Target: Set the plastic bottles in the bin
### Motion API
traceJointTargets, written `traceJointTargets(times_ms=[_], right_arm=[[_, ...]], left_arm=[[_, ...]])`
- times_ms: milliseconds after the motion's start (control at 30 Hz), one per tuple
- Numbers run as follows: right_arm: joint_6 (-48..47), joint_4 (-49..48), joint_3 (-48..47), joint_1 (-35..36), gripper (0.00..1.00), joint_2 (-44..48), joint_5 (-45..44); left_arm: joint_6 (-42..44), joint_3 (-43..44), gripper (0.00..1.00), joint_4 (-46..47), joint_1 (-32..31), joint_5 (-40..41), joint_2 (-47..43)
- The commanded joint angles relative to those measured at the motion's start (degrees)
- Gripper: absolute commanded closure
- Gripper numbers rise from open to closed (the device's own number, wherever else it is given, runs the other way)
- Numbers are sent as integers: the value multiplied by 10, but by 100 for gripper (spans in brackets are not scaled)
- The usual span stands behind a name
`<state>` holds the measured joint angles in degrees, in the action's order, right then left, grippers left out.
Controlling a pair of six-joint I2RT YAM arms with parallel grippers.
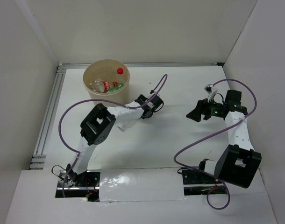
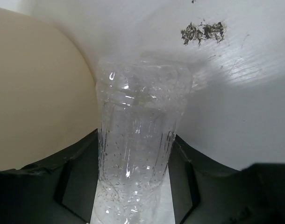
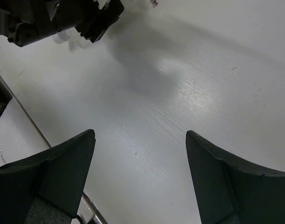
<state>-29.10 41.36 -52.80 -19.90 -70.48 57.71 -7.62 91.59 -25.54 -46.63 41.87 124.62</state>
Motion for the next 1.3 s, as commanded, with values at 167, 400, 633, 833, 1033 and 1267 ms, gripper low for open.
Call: traceJointTargets(times_ms=[167, 400, 633, 833, 1033, 1267], right_arm=[[-31, 10, 14, -3, 26, 30, 7], [-38, 3, 19, -8, 53, 41, -6], [-43, -14, 24, -8, 72, 53, -6], [-43, -19, 30, -8, 71, 53, -6], [-43, -19, 24, -8, 68, 53, -1], [-55, -2, 19, -8, 55, 58, -1]], left_arm=[[-38, -15, 100, 14, -96, -83, -110], [-40, 18, 100, 114, -108, -101, -305], [-64, -57, 100, 245, 0, -86, -469], [-50, -96, 100, 299, 101, -29, -492], [-61, -101, 97, 324, 164, 5, -432], [-103, -17, 91, 272, 200, -2, -341]])
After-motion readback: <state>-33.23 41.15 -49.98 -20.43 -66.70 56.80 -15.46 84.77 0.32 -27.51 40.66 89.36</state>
